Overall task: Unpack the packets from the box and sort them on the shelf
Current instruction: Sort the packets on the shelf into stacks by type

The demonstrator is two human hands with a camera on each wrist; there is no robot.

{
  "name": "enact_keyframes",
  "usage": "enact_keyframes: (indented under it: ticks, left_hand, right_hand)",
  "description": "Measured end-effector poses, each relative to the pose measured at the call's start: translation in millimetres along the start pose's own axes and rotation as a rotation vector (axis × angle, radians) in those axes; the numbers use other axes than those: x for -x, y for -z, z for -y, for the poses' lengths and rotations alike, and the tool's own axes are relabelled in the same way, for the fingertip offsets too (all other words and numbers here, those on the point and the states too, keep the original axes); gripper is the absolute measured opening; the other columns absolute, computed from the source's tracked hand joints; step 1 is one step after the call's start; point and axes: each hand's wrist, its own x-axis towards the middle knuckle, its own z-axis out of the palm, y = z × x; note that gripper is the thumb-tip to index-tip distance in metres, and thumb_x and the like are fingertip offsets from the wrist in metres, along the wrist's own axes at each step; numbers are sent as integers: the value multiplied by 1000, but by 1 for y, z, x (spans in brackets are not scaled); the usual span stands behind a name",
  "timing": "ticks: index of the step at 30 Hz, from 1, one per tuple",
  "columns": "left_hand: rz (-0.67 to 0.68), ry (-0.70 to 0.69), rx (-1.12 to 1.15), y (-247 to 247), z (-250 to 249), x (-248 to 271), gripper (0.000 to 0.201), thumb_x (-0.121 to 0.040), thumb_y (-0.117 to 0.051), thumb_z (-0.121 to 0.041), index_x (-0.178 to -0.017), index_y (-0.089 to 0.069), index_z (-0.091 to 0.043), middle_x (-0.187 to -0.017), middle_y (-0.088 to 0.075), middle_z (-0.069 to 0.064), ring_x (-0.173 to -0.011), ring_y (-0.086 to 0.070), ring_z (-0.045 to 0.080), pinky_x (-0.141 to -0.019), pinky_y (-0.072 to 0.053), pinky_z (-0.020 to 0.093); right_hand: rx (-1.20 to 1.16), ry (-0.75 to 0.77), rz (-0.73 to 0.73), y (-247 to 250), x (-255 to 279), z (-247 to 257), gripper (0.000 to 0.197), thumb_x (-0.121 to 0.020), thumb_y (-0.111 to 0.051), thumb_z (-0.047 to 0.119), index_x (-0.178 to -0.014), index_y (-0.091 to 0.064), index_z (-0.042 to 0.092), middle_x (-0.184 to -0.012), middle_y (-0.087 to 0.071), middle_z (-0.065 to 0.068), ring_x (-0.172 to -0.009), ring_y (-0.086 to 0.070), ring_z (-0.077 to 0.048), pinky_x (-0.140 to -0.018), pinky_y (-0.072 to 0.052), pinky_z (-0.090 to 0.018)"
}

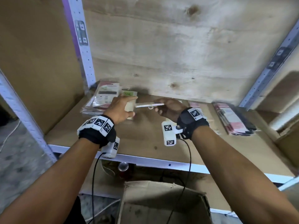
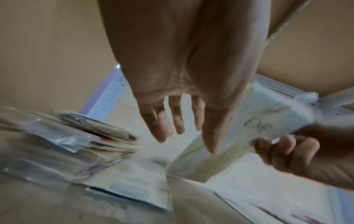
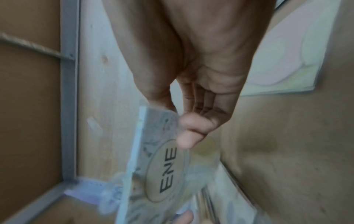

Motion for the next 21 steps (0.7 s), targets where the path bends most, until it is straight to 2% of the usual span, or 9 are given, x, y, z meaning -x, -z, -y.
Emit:
enact_keyframes:
  ticks: [2, 4, 6, 7, 11, 14, 17, 19, 21]
  left_hand:
    - [-111, -135, 44, -4, -14, 2, 43, -79, -79, -29, -119, -64, -29, -129, -55, 4, -120, -52, 25, -103, -44, 43]
    - [-222, -239, 139, -4, -27, 4, 19, -80, -79, -32, -91, -65, -37, -105, -64, -5, -102, -59, 11, -91, -48, 33]
    - [-284, -296, 169, -4, -39, 6, 22, -81, -77, -33, -74, -58, -43, -84, -62, -18, -84, -58, -6, -77, -44, 18]
    - [-297, -308, 177, -6, -45, 7, 22, -82, -76, -33, -72, -57, -41, -79, -62, -18, -80, -58, -6, -74, -43, 17]
    - [-303, -328, 296, -14, -65, 7, 15, -86, -72, -32, -76, -64, -23, -77, -69, -7, -75, -63, 12, -73, -46, 26]
    - [-252, -295, 459, -23, -76, 2, 13, -88, -72, -22, -79, -68, -14, -76, -69, 4, -67, -59, 14, -69, -50, 27]
    - [-184, -201, 627, -35, -79, -4, 7, -89, -70, -13, -84, -67, -9, -79, -69, 10, -61, -62, 12, -59, -56, 23]
    - [-122, -87, 762, -45, -78, -7, 10, -90, -68, -11, -94, -66, -2, -86, -68, 12, -64, -62, 16, -59, -57, 22]
    - [-41, 24, 852, -56, -78, -10, 11, -91, -66, -10, -96, -67, -1, -89, -69, 11, -68, -63, 17, -60, -58, 21]
  right_hand:
    - [-76, -31, 31, 13, 16, 10, 28, -103, -41, 12, -86, -60, 2, -76, -62, -12, -59, -53, -16, -49, -40, -18]
    - [-120, -52, 39, 27, 31, 19, 30, -103, -42, 17, -86, -60, 1, -69, -63, -9, -57, -54, -16, -45, -43, -16]
    - [-147, -50, 31, 39, 44, 27, 26, -103, -43, 17, -93, -58, -1, -69, -65, -10, -51, -57, -16, -43, -45, -17]
    - [-162, -36, 29, 44, 48, 29, 24, -102, -41, 16, -97, -57, -2, -70, -67, -11, -50, -59, -16, -43, -46, -17]
    - [-205, 37, 23, 64, 59, 29, 24, -101, -47, 23, -87, -56, 7, -71, -70, -10, -56, -59, -19, -46, -45, -20]
    - [-191, 99, -5, 78, 60, 19, 22, -100, -52, 27, -83, -55, 13, -68, -67, -6, -54, -56, -18, -47, -41, -22]
    - [-7, 153, -47, 90, 57, -5, 12, -91, -66, 23, -84, -60, 15, -61, -49, 0, -49, -42, -11, -44, -35, -21]
    - [216, 181, -71, 95, 56, -23, 12, -84, -75, 25, -83, -67, 15, -63, -52, 3, -54, -45, -11, -54, -39, -24]
    - [410, 176, -29, 99, 54, -38, 24, -85, -75, 28, -85, -66, 6, -74, -64, -9, -67, -57, -18, -69, -43, -31]
